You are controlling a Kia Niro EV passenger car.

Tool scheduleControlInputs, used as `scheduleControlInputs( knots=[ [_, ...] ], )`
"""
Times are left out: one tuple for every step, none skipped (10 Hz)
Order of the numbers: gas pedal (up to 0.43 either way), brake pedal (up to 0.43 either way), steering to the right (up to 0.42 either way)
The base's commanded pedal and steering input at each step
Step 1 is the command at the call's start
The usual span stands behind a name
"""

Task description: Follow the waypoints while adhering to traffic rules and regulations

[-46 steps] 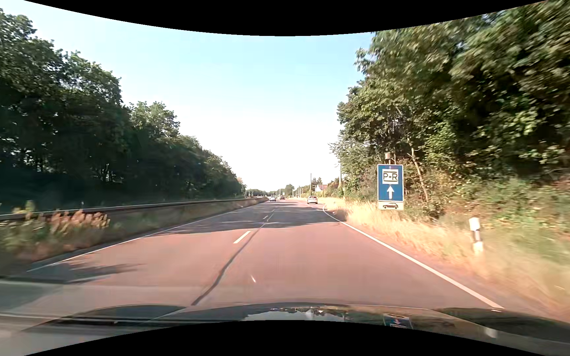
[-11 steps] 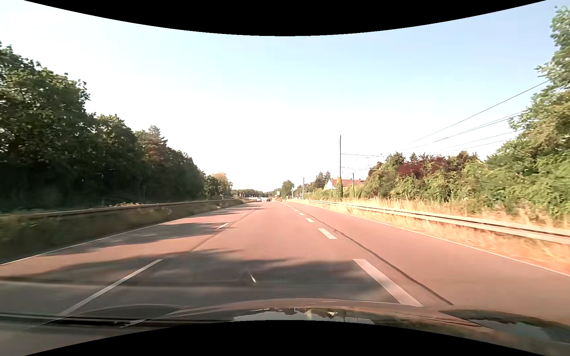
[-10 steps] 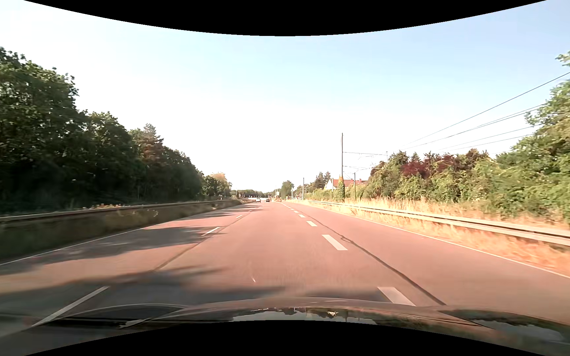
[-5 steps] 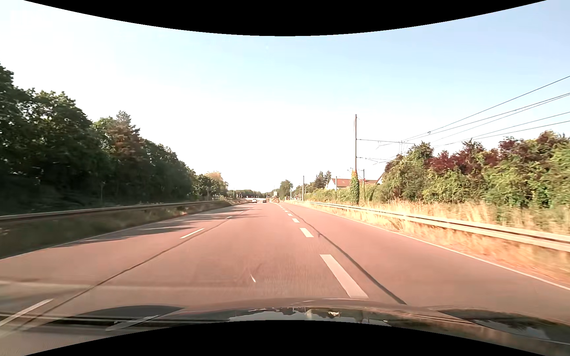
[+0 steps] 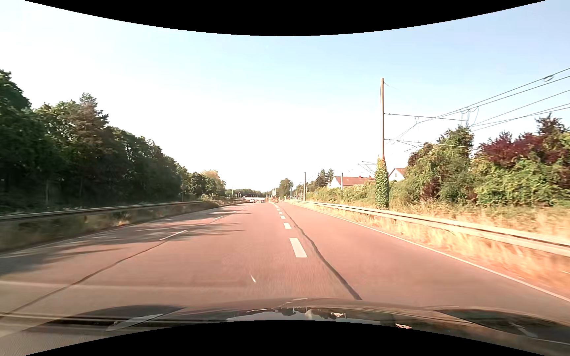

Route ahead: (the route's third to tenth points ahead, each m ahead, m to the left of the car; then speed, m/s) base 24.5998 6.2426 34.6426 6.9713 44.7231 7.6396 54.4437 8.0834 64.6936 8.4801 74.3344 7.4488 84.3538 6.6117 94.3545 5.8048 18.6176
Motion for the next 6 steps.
scheduleControlInputs(
  knots=[
    [0.067, 0.000, -0.001],
    [0.067, 0.000, 0.000],
    [0.067, 0.000, -0.001],
    [0.067, 0.000, -0.003],
    [0.067, 0.000, -0.004],
    [0.067, 0.000, -0.006]
  ],
)
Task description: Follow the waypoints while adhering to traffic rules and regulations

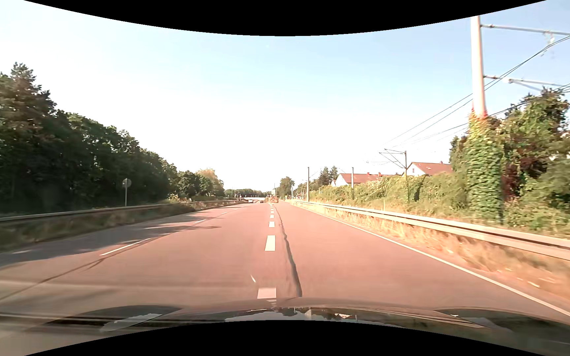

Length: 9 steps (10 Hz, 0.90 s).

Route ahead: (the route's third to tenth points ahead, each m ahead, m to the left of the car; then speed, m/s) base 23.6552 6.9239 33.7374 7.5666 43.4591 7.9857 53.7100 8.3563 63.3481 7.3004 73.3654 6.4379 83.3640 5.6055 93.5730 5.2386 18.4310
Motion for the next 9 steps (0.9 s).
scheduleControlInputs(
  knots=[
    [0.067, 0.000, -0.008],
    [0.067, 0.000, -0.008],
    [0.067, 0.000, -0.009],
    [0.067, 0.000, -0.009],
    [0.067, 0.000, -0.010],
    [0.067, 0.000, -0.010],
    [0.067, 0.000, -0.010],
    [0.067, 0.000, -0.010],
    [0.067, 0.000, -0.010]
  ],
)
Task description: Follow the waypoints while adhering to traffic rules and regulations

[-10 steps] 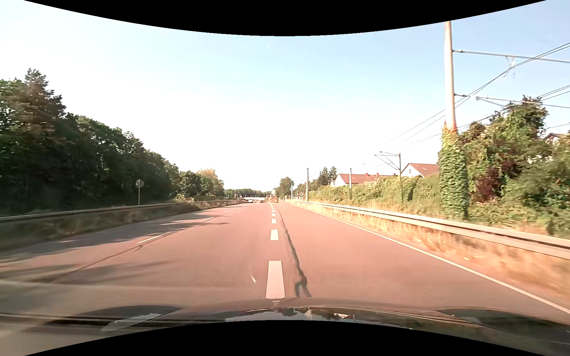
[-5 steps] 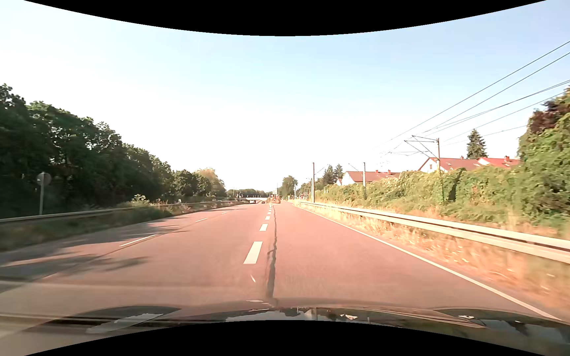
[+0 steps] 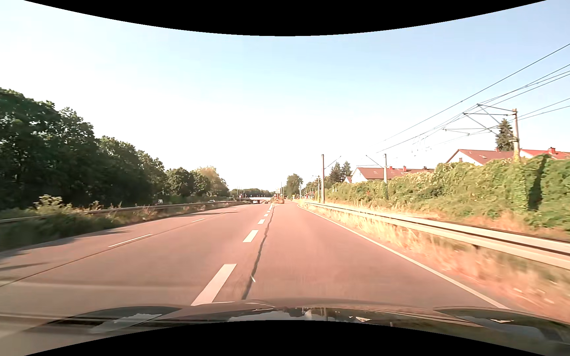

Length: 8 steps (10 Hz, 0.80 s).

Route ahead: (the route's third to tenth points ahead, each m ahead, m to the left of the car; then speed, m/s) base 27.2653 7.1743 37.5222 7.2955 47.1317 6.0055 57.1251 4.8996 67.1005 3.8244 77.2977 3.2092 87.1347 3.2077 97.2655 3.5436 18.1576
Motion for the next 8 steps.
scheduleControlInputs(
  knots=[
    [0.067, 0.000, -0.010],
    [0.067, 0.000, -0.010],
    [0.067, 0.000, -0.010],
    [0.067, 0.000, -0.010],
    [0.067, 0.000, -0.009],
    [0.067, 0.000, -0.007],
    [0.067, 0.000, -0.005],
    [0.067, 0.000, -0.004]
  ],
)
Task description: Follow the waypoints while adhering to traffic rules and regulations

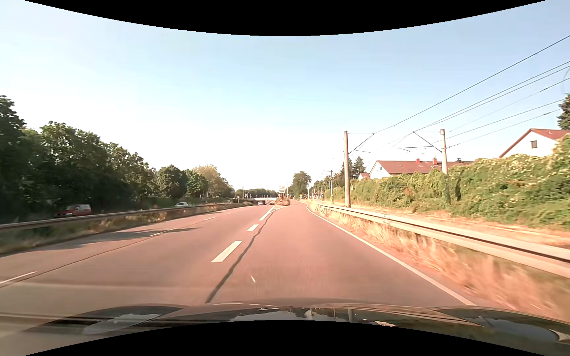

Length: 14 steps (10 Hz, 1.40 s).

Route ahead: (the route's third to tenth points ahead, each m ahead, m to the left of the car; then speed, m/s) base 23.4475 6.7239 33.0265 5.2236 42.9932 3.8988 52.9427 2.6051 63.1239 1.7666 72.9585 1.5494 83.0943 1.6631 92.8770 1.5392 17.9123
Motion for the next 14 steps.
scheduleControlInputs(
  knots=[
    [0.067, 0.000, -0.004],
    [0.020, 0.000, -0.004],
    [0.000, 0.000, -0.003],
    [0.000, 0.000, -0.003],
    [0.000, 0.000, -0.002],
    [0.000, 0.000, 0.000],
    [0.000, 0.000, 0.000],
    [0.000, 0.000, 0.000],
    [0.000, 0.000, 0.000],
    [0.000, 0.000, 0.001],
    [0.000, 0.000, 0.002],
    [0.000, 0.000, 0.003],
    [0.000, 0.000, 0.004],
    [0.000, 0.000, 0.005]
  ],
)
